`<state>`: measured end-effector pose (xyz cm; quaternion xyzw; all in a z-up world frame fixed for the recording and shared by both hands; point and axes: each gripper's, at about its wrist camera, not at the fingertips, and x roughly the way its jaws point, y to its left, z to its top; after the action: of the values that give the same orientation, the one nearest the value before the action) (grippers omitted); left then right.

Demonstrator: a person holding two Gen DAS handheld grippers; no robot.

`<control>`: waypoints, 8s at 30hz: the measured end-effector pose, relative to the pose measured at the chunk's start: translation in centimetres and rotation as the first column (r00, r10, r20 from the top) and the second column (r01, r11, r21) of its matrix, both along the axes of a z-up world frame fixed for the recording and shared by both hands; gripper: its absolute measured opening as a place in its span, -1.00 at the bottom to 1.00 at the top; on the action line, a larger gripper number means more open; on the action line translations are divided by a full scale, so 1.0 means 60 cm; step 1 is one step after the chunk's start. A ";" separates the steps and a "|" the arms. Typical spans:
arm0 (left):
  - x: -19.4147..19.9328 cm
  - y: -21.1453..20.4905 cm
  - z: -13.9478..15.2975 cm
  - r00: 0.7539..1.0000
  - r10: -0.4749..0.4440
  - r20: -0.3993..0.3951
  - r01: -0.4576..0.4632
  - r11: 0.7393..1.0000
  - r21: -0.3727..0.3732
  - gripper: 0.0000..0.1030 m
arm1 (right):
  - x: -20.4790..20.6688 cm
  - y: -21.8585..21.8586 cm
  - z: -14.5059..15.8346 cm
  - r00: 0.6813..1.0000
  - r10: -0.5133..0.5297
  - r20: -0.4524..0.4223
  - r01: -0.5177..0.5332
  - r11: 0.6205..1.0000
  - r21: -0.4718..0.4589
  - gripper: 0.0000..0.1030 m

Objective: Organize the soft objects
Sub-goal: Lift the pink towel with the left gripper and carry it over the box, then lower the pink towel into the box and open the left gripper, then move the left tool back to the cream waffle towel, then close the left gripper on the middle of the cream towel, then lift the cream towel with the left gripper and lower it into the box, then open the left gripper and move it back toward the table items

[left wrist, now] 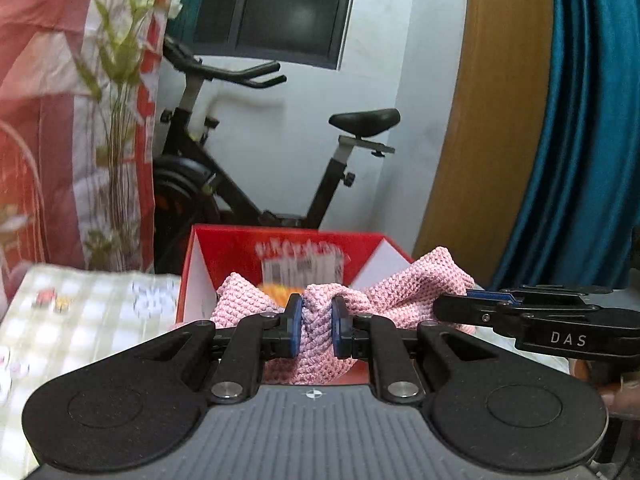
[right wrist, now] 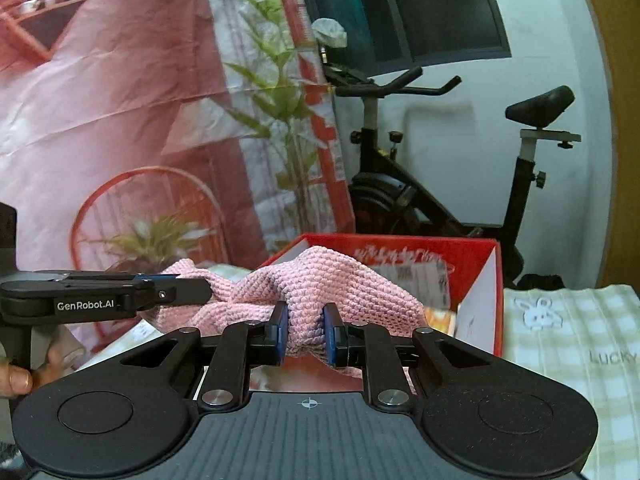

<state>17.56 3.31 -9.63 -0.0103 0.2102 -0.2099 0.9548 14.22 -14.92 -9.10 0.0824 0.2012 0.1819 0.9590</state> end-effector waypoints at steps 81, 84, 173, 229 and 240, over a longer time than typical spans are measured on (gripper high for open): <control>-0.086 0.079 -0.160 0.939 0.028 -0.342 -0.012 0.999 0.050 0.38 | -0.119 0.040 -0.168 0.942 0.043 -0.334 -0.075 0.994 -0.082 -0.10; -0.081 0.074 -0.174 0.931 0.038 -0.363 -0.022 0.999 0.049 0.27 | -0.117 0.040 -0.184 0.932 0.021 -0.363 -0.050 0.996 -0.073 -0.11; -0.143 0.045 -0.135 0.987 0.083 -0.136 -0.081 0.996 0.022 -0.45 | -0.147 0.061 -0.146 0.994 -0.029 -0.108 0.020 0.997 -0.076 -0.49; 0.176 -0.029 -0.039 0.984 -0.024 -0.179 0.037 0.997 0.068 -0.38 | 0.209 -0.022 -0.073 0.975 -0.121 -0.188 0.093 0.984 -0.150 -0.61; 0.071 0.013 -0.029 0.987 0.015 -0.162 -0.002 0.996 0.084 -0.14 | 0.094 -0.004 -0.047 0.988 -0.110 -0.113 0.096 0.988 -0.123 -0.36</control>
<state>21.84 4.06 -11.39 0.0116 0.2956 -0.1953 0.9351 19.84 -15.13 -11.92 0.0468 0.2641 0.1148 0.9565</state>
